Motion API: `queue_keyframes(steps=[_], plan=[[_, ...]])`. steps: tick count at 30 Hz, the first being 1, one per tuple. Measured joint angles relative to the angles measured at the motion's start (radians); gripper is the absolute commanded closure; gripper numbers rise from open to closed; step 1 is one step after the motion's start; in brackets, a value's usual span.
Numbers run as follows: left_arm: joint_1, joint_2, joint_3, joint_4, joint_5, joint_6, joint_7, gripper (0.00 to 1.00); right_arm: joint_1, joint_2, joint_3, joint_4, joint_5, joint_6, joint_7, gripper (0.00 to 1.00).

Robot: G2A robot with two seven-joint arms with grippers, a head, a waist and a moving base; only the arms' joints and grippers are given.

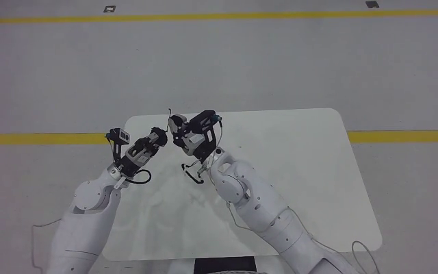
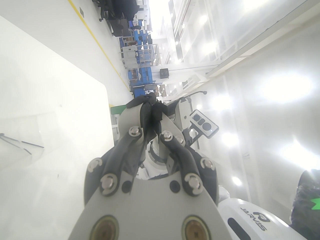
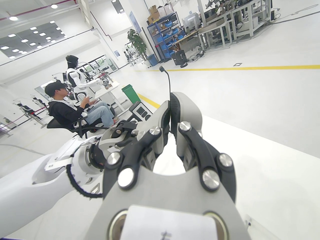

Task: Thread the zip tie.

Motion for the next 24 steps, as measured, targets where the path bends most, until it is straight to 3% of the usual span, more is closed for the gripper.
queue_keyframes(steps=[24], plan=[[0.0, 0.0, 0.0, 0.0, 0.0, 0.0, 0.0, 1.0, 0.008, -0.005, -0.002, 0.031, -0.01, 0.01, 0.013, 1.0]])
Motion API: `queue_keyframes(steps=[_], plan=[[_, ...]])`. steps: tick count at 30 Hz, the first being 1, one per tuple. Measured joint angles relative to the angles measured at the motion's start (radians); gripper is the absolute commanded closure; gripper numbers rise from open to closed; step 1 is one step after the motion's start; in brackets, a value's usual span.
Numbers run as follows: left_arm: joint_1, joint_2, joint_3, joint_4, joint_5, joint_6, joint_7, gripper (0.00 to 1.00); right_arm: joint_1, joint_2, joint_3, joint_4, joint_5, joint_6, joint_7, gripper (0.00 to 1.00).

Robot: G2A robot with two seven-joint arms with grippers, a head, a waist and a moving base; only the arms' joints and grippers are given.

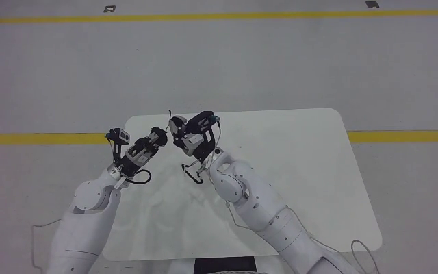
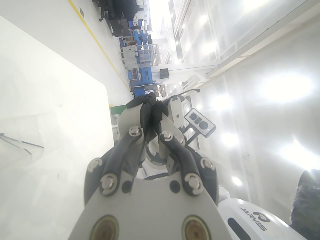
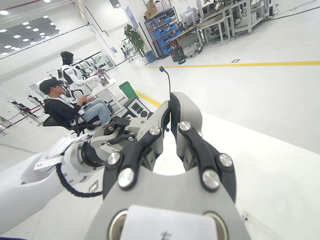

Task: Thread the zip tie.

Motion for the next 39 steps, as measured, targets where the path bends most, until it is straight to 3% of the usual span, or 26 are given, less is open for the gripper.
queue_keyframes(steps=[17, 33, 39], plan=[[0.0, 0.0, 0.0, 0.0, 0.0, 0.0, 0.0, 1.0, -0.011, -0.001, 0.018, 0.003, 0.01, 0.039, 0.007, 1.0], [0.0, 0.0, 0.0, 0.0, 0.0, 0.0, 0.0, 1.0, -0.026, 0.0, 0.005, -0.013, -0.008, 0.01, 0.019, 1.0], [0.0, 0.0, 0.0, 0.0, 0.0, 0.0, 0.0, 1.0, -0.032, -0.003, 0.001, -0.018, 0.032, -0.015, 0.008, 1.0]])
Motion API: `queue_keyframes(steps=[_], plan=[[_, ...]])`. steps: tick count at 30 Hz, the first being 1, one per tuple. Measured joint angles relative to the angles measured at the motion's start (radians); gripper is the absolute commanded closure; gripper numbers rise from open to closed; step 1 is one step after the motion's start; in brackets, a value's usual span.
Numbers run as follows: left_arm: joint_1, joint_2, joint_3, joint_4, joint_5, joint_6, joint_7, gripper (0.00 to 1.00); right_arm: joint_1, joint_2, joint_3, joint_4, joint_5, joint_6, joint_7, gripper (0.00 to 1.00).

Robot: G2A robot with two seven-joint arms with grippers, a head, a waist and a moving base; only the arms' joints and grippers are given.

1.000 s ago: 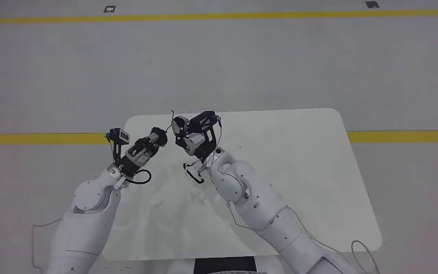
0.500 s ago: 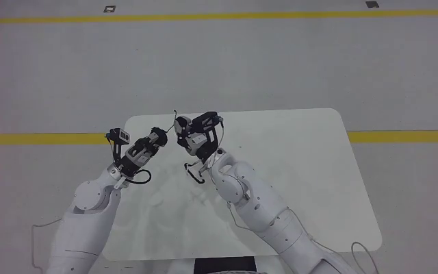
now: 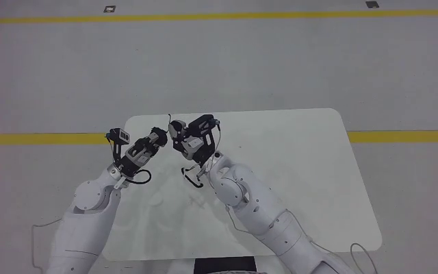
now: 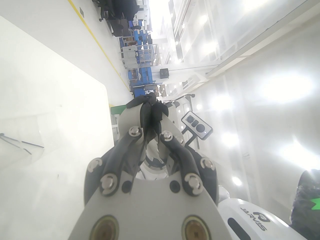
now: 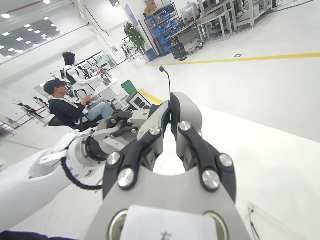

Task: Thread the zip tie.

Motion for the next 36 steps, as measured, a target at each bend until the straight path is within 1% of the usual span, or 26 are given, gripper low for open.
queue_keyframes(steps=[9, 16, 21, 27, 31, 36], plan=[[0.0, 0.0, 0.0, 0.0, 0.0, 0.0, 0.0, 1.0, 0.002, -0.005, -0.015, 0.007, 0.011, 0.0, -0.005, 1.0], [0.0, 0.0, 0.0, 0.0, 0.0, 0.0, 0.0, 1.0, 0.018, -0.014, -0.032, 0.033, 0.015, 0.029, -0.006, 1.0], [0.0, 0.0, 0.0, 0.0, 0.0, 0.0, 0.0, 1.0, 0.021, -0.017, -0.028, 0.053, 0.027, 0.046, -0.016, 1.0], [0.0, 0.0, 0.0, 0.0, 0.0, 0.0, 0.0, 1.0, 0.017, -0.016, -0.02, 0.052, 0.015, 0.054, -0.021, 1.0], [0.0, 0.0, 0.0, 0.0, 0.0, 0.0, 0.0, 1.0, 0.015, -0.015, -0.016, 0.048, 0.005, 0.05, -0.014, 1.0], [0.0, 0.0, 0.0, 0.0, 0.0, 0.0, 0.0, 1.0, 0.011, -0.012, -0.014, 0.047, 0.006, 0.015, -0.005, 1.0]])
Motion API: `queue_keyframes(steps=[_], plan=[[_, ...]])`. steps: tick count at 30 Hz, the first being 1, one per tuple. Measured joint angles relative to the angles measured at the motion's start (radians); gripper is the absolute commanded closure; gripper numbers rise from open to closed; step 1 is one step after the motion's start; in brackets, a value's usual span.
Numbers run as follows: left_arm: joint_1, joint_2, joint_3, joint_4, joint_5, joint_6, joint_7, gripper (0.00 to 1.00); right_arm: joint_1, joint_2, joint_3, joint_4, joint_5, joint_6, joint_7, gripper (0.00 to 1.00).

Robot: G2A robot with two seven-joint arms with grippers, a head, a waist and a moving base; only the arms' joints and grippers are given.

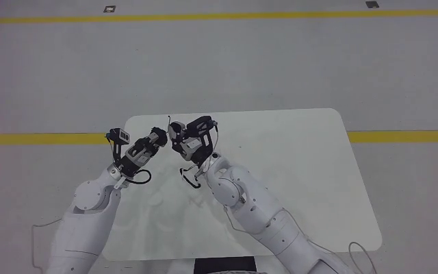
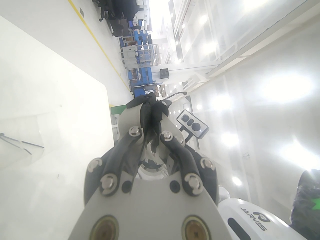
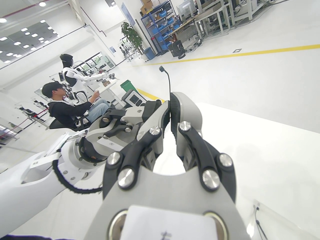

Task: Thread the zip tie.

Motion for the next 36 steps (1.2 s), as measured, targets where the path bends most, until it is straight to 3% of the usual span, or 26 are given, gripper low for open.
queue_keyframes(steps=[11, 36], plan=[[0.0, 0.0, 0.0, 0.0, 0.0, 0.0, 0.0, 1.0, 0.001, -0.001, -0.004, -0.002, 0.02, -0.033, 0.004, 1.0], [0.0, 0.0, 0.0, 0.0, 0.0, 0.0, 0.0, 1.0, 0.002, -0.001, 0.002, -0.008, 0.009, -0.027, 0.01, 1.0]])
